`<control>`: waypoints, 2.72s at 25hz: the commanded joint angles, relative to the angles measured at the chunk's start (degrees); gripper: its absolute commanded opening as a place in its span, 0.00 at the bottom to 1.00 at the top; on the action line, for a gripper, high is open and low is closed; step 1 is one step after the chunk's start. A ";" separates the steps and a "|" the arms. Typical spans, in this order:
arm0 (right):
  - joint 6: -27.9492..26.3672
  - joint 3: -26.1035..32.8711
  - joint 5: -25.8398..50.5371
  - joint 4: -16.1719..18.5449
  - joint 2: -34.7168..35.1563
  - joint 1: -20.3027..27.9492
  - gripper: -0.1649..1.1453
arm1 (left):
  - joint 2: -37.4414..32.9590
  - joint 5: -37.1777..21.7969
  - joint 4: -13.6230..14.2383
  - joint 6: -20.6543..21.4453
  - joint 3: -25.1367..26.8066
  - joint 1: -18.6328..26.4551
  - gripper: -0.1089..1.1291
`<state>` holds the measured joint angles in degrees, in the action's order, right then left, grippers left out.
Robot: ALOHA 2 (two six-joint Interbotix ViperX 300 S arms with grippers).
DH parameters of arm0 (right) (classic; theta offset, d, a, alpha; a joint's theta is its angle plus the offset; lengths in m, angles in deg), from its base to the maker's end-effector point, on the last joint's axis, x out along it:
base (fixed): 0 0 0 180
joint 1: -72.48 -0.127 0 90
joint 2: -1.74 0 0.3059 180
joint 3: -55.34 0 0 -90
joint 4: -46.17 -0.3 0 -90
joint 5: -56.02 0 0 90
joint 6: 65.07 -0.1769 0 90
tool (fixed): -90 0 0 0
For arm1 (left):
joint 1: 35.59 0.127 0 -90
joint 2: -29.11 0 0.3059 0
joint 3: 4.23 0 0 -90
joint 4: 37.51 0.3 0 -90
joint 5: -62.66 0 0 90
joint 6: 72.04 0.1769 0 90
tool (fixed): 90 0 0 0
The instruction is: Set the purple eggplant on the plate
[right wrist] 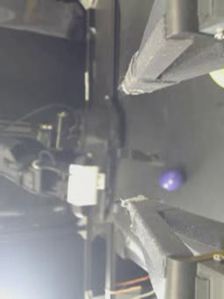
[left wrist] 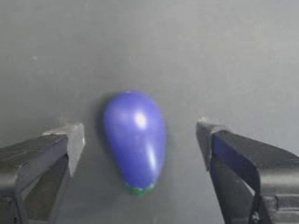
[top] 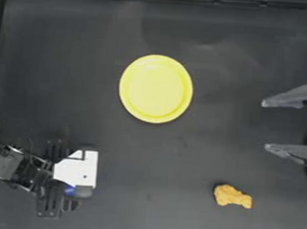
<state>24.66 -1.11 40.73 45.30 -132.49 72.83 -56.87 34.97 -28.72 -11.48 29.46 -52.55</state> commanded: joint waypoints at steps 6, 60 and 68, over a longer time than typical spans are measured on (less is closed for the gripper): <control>-0.09 0.62 -0.62 -0.18 0.18 0.09 0.88 | 1.49 3.52 -0.09 -0.53 1.32 0.35 0.92; -0.09 -0.44 -2.90 -0.79 1.41 0.09 0.88 | 4.57 3.96 7.82 27.69 -19.42 28.74 0.35; 0.00 -1.14 -4.57 -0.79 1.58 0.09 0.88 | 10.11 7.21 4.57 31.55 -21.97 33.66 0.35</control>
<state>24.57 -2.69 37.04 44.68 -131.35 72.92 -45.79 41.30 -23.45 19.72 9.15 -19.77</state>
